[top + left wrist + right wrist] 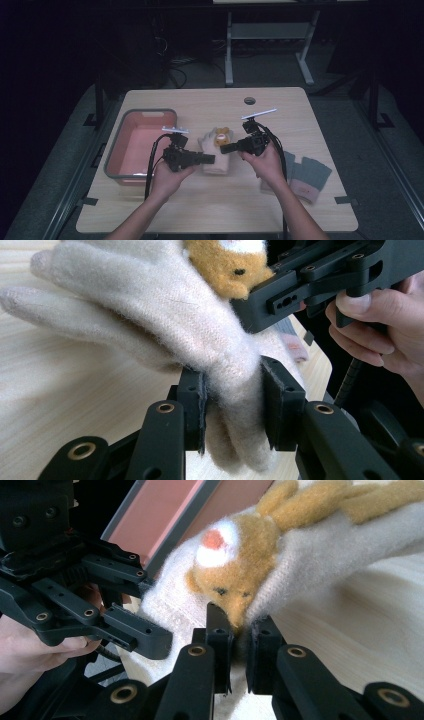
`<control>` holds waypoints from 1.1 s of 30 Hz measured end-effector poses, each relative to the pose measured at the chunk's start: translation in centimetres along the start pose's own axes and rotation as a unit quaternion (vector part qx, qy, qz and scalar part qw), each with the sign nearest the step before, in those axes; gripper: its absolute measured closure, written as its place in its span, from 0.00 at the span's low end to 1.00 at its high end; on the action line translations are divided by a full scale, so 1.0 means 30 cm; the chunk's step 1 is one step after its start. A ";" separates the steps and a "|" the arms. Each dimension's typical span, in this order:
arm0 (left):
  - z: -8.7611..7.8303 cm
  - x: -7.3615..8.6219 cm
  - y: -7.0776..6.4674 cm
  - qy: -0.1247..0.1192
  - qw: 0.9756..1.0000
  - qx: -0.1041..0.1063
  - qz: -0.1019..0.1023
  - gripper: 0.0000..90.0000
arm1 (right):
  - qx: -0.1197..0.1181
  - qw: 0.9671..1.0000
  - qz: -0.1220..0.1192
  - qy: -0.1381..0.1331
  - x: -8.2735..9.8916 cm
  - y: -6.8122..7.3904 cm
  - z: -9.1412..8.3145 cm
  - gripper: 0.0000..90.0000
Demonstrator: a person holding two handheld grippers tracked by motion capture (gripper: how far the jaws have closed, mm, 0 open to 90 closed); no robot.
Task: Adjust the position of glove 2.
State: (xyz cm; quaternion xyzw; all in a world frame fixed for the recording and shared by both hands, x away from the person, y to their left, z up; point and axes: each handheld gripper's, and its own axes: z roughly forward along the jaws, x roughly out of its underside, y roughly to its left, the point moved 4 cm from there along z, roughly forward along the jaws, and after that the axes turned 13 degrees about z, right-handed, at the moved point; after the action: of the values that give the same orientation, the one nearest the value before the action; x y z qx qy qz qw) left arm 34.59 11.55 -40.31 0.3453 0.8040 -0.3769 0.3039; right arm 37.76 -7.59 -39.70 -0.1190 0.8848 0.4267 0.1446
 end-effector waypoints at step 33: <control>-0.104 -0.095 0.011 -0.021 1.000 0.004 0.009 0.74 | -0.035 0.999 -0.003 -0.017 -0.084 0.089 -0.036 0.92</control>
State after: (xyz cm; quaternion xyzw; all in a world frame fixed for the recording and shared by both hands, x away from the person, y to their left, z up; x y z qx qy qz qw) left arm 35.79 13.31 -36.65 0.3459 0.7929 -0.3840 0.3228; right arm 39.05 -6.60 -36.23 -0.1191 0.8664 0.4591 0.1562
